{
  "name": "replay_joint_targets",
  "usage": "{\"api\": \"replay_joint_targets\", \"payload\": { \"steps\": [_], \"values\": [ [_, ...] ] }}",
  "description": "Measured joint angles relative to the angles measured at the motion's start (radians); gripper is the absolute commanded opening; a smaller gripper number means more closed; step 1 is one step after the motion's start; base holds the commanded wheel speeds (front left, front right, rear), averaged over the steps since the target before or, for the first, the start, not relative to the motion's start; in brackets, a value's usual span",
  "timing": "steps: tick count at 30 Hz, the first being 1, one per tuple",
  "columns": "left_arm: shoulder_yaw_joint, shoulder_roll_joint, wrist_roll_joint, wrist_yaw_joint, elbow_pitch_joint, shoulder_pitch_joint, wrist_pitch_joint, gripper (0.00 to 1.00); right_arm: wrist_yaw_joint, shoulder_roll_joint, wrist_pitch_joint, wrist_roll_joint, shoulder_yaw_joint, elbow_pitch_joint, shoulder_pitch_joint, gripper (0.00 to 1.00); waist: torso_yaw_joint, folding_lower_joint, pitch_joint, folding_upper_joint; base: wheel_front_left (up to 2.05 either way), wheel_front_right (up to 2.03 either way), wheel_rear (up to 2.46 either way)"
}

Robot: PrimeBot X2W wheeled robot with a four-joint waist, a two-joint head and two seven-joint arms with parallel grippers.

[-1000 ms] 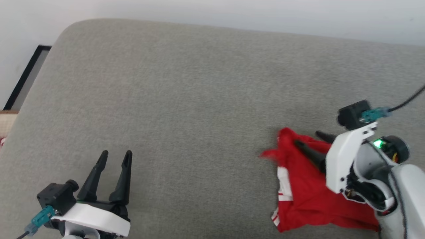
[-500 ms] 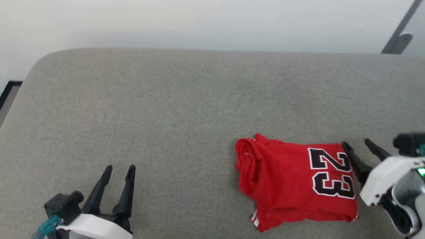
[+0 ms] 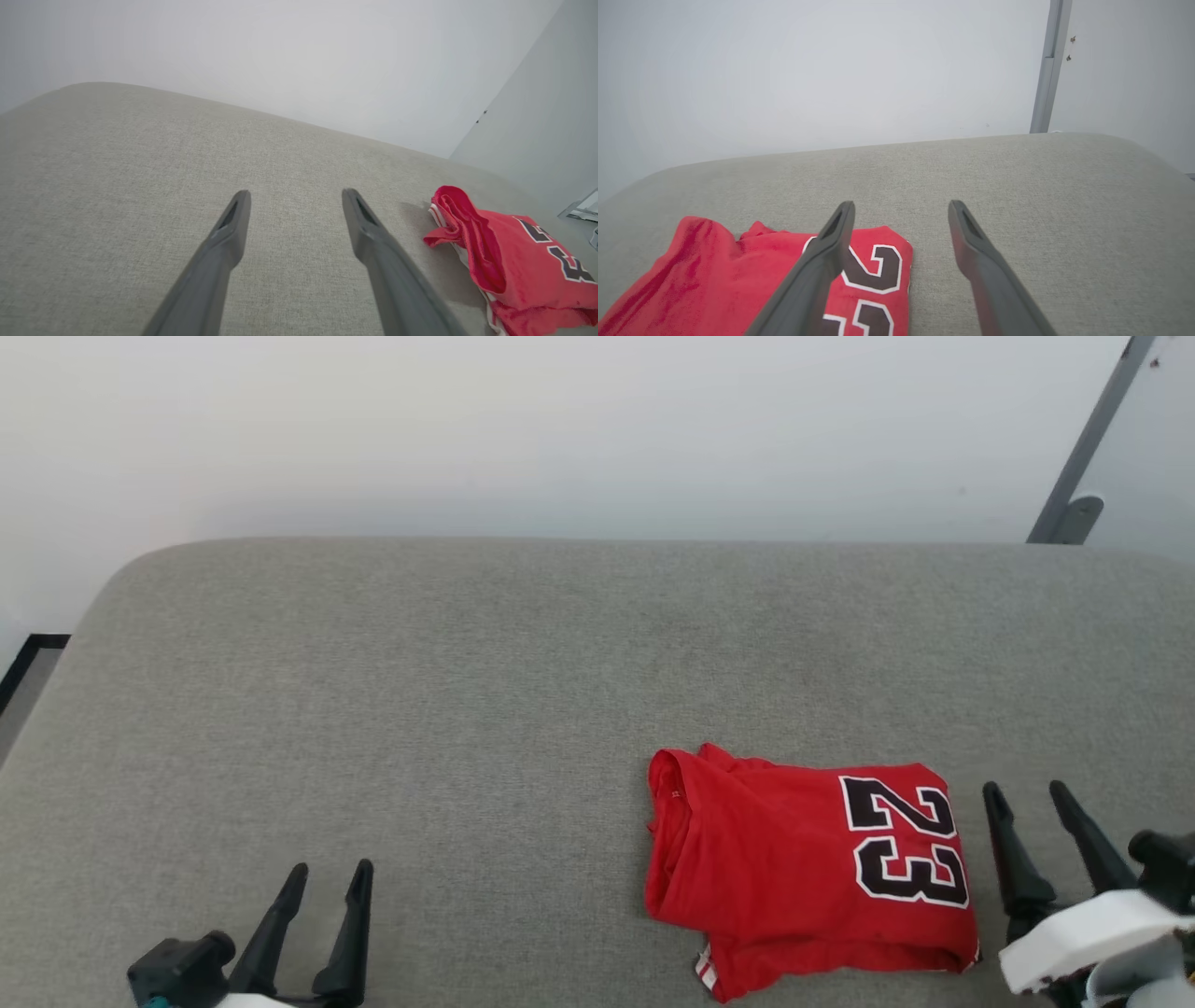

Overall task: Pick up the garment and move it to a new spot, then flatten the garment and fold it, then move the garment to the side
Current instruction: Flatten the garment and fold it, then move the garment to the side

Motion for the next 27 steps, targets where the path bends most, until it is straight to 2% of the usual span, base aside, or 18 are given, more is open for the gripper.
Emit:
{"api": "replay_joint_targets", "payload": {
  "steps": [7, 19, 27],
  "values": [
    [0.04, -0.015, 0.025, 0.0, -0.053, 0.047, 0.0, 1.0, 0.0, 0.043, -0.018, -0.045, -0.054, -0.096, 0.086, 1.0, 0.013, 0.0, -0.017, 0.0, 0.0, 0.0, 0.0],
    [0.104, -0.047, 0.093, 0.0, -0.209, 0.178, 0.0, 1.0, 0.0, 0.111, -0.009, -0.117, -0.221, -0.305, 0.282, 1.0, 0.009, 0.0, -0.025, 0.0, 0.0, 0.0, 0.0],
    [0.095, -0.052, 0.127, 0.0, -0.236, 0.201, 0.0, 1.0, 0.0, 0.153, 0.033, -0.135, -0.246, -0.374, 0.326, 1.0, 0.019, -0.0001, -0.01, 0.0, 0.0, 0.0, 0.0]
  ]
}}
